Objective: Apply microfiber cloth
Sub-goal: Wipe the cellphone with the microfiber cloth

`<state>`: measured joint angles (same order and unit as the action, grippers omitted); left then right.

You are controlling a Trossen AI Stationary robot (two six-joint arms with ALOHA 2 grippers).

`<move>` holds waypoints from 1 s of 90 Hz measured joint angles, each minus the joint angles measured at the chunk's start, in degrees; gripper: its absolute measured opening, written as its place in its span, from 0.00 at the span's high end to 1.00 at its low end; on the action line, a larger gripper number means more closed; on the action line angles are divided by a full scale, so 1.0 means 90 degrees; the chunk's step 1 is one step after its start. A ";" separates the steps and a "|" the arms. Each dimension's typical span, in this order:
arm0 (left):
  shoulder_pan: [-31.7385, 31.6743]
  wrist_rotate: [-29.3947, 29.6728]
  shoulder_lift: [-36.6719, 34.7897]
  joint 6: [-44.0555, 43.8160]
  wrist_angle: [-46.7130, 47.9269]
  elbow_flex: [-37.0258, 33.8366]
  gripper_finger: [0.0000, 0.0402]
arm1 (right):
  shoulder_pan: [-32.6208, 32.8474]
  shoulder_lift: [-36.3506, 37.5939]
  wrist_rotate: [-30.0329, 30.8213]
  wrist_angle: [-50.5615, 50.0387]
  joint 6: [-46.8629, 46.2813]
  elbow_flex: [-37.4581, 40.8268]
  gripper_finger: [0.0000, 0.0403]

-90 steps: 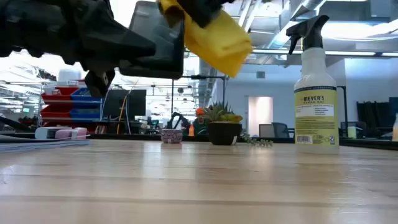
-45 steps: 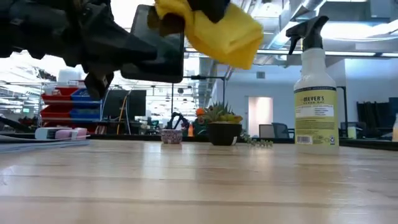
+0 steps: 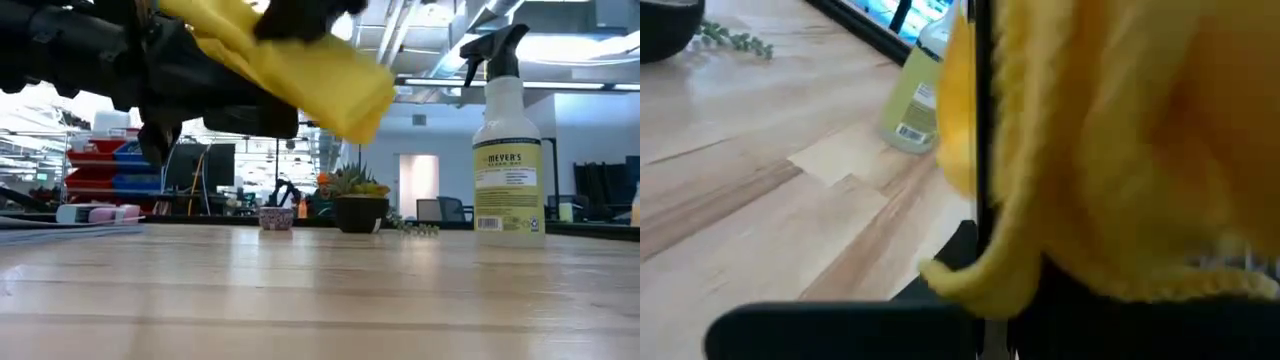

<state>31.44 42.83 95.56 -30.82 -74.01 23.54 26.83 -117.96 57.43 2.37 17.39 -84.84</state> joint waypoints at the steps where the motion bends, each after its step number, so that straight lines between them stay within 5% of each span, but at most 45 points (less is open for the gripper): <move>1: 0.0000 -0.0012 0.0001 0.0005 -0.0004 0.0001 0.98 | -0.0008 -0.0019 -0.0050 0.0006 0.0000 0.0000 1.00; 36: 0.0005 -0.0180 0.0001 -0.0006 0.0160 0.0001 0.98 | -0.0284 0.0253 0.0879 0.0275 -0.0066 -0.0007 1.00; 66: 0.0007 -0.0229 0.0006 0.0172 0.0070 -0.0001 0.98 | -0.0272 0.0154 -0.1096 -0.0638 -0.1426 -0.0007 1.00; 90: 0.0000 -0.0117 0.0003 0.0196 -0.0039 0.0001 0.98 | -0.0323 0.0288 0.1050 0.0262 -0.0536 0.0002 1.00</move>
<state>31.44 41.78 95.59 -29.06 -74.37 23.55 23.93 -115.36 66.88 4.72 12.56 -84.82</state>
